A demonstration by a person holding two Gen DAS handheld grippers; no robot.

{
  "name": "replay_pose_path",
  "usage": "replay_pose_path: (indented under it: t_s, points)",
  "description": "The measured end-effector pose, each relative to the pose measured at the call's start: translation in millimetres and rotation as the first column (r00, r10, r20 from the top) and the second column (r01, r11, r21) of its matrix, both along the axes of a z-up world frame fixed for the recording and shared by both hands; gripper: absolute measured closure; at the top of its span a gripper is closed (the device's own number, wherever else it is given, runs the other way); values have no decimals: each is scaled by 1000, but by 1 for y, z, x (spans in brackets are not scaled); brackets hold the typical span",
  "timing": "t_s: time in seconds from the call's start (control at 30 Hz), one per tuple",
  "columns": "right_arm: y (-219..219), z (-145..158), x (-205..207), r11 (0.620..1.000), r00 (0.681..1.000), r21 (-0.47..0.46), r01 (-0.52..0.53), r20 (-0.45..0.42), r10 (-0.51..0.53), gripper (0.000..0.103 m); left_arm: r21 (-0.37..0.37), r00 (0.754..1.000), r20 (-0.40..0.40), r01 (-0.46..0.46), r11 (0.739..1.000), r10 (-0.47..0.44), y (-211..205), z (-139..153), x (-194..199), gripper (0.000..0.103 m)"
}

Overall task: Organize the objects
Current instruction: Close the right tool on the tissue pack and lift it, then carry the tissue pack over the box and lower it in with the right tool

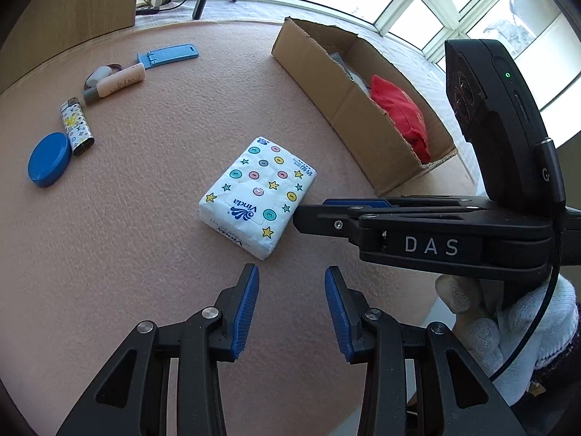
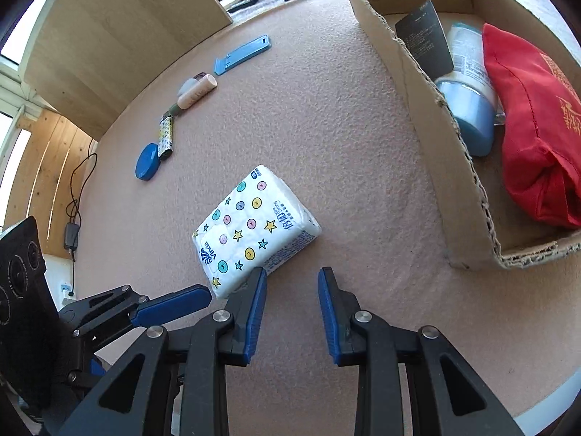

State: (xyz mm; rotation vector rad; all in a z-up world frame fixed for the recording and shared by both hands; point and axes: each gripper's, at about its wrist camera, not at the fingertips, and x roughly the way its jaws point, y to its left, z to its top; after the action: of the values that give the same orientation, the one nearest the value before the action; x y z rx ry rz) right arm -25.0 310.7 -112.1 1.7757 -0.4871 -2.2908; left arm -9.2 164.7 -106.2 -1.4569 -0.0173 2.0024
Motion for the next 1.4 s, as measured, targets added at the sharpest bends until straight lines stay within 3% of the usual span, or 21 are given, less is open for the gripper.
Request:
replay_pose_path:
  t_s: [0.2, 0.4, 0.5, 0.7, 0.93, 1.03, 1.07, 1.1, 1.17, 1.23, 1.4]
  points:
    - [-5, 12, -12, 1000, 1000, -7, -1, -30, 0, 76, -11, 994, -61, -93, 996, 92, -30, 20, -22, 62]
    - [9, 6, -3, 995, 998, -84, 61, 12, -60, 76, 17, 989, -52, -139, 990, 140, -34, 19, -71, 62]
    - [11, 2, -2, 993, 996, -83, 83, 22, -81, 76, 10, 994, -22, -107, 994, 107, -23, 7, -83, 74]
    - [12, 1, -9, 993, 996, -75, 88, 8, -88, 76, 13, 1000, 4, -29, 1000, 29, -12, -5, -70, 74]
    - [5, 2, -24, 996, 998, -67, 53, -13, -54, 76, 36, 999, 22, -27, 999, 26, -13, -6, -43, 74]
    - [-1, 5, -31, 999, 999, -39, 15, -30, -16, 76, 5, 999, -5, -33, 999, 33, -9, -4, -34, 73]
    - [-4, 7, -33, 1000, 999, -29, 2, -35, -3, 76, -16, 998, -20, -53, 998, 53, -10, -3, -33, 67]
    - [-6, 9, -34, 1000, 999, -18, -13, -43, 12, 76, -34, 996, -39, -80, 996, 78, -12, -1, -33, 54]
    - [-11, 12, -34, 999, 998, 13, -37, -55, 37, 68, -34, 991, -64, -119, 992, 116, -16, 3, -34, 42]
    - [-14, 16, -31, 998, 996, 27, -51, -66, 53, 54, -32, 991, -65, -123, 992, 121, -16, 2, -36, 40]
    - [-22, 15, -31, 995, 994, 47, -84, -66, 87, 53, -41, 993, -64, -100, 994, 98, -8, -3, -33, 37]
